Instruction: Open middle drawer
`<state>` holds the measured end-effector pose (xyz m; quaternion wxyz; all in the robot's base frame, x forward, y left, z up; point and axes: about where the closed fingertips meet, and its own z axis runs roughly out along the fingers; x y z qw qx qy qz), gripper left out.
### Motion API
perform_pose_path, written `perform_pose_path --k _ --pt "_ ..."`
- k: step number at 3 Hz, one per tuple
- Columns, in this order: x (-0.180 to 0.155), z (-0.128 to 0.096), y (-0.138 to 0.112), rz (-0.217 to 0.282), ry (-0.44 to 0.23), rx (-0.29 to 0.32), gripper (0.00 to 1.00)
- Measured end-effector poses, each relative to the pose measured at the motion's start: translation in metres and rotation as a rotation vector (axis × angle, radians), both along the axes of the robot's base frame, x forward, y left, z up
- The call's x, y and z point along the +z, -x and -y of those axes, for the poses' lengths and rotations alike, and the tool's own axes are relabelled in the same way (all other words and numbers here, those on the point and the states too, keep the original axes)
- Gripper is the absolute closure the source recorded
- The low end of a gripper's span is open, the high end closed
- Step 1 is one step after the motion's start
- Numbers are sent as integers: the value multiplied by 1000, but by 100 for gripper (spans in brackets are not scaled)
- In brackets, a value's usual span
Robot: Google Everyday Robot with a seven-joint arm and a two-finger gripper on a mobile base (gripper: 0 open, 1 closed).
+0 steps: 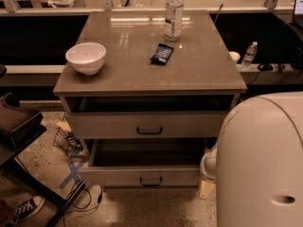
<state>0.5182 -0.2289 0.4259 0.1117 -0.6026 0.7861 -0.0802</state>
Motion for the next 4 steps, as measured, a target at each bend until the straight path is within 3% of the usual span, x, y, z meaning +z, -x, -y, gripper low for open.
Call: perform_pose_path --k 2,3,4 --pt "-7 1 12 -33 5 -22 46" --pt "-2 7 48 -87 11 -100 69" --pt "1 7 49 -88 12 -102 99"
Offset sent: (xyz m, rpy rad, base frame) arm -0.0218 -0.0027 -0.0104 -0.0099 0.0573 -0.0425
